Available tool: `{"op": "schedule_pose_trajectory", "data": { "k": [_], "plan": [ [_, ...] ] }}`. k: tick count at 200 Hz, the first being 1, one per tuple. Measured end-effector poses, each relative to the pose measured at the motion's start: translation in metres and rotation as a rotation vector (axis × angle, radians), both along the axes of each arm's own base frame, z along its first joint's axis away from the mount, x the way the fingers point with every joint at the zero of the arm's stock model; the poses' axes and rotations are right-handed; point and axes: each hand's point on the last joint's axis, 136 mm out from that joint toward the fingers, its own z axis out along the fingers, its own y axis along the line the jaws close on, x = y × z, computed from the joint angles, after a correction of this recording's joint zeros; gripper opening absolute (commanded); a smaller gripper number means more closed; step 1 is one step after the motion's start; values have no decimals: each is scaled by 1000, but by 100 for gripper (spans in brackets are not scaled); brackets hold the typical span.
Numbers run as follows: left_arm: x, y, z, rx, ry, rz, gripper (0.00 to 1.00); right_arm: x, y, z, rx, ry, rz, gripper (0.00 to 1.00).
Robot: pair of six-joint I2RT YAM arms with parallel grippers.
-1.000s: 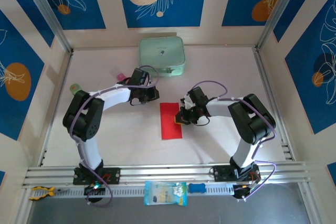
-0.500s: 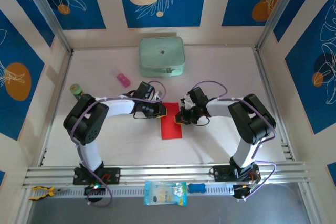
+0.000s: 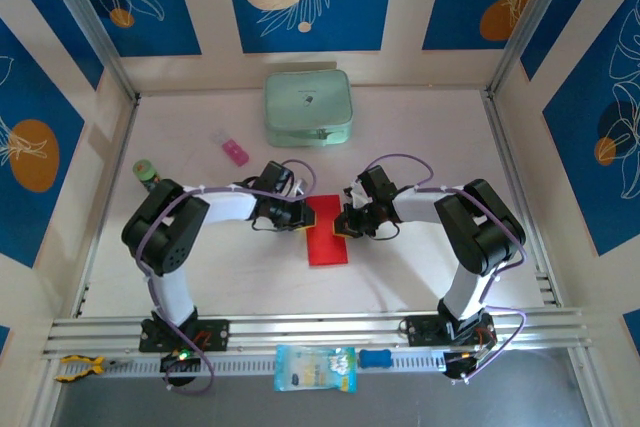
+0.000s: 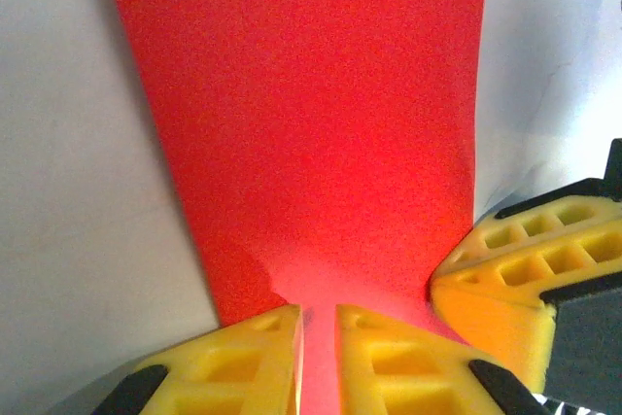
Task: Fold a paper plane with a square sheet of paper (pick it up from the middle)
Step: First fold the square sheet of paper in half at the center of the table.
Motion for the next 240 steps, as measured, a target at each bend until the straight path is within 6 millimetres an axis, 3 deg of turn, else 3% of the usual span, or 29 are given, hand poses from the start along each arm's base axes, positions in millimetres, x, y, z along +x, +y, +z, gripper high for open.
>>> {"op": "schedule_pose_trajectory", "data": {
  "k": [58, 104, 163, 199, 240],
  "plan": [
    [-11, -11, 12, -20, 8, -16, 16, 0, 0, 0, 0, 0, 0, 0],
    [-24, -6, -6, -15, 38, -14, 15, 0, 0, 0, 0, 0, 0, 0],
    [-23, -4, -4, -16, -8, -15, 15, 0, 0, 0, 0, -1, -1, 0],
    [-29, 2, 8, 16, -32, -19, 13, 0, 0, 0, -1, -3, 0, 0],
    [-48, -14, 23, -5, -62, -81, 13, 0, 0, 0, -2, -3, -1, 0]
  ]
}}
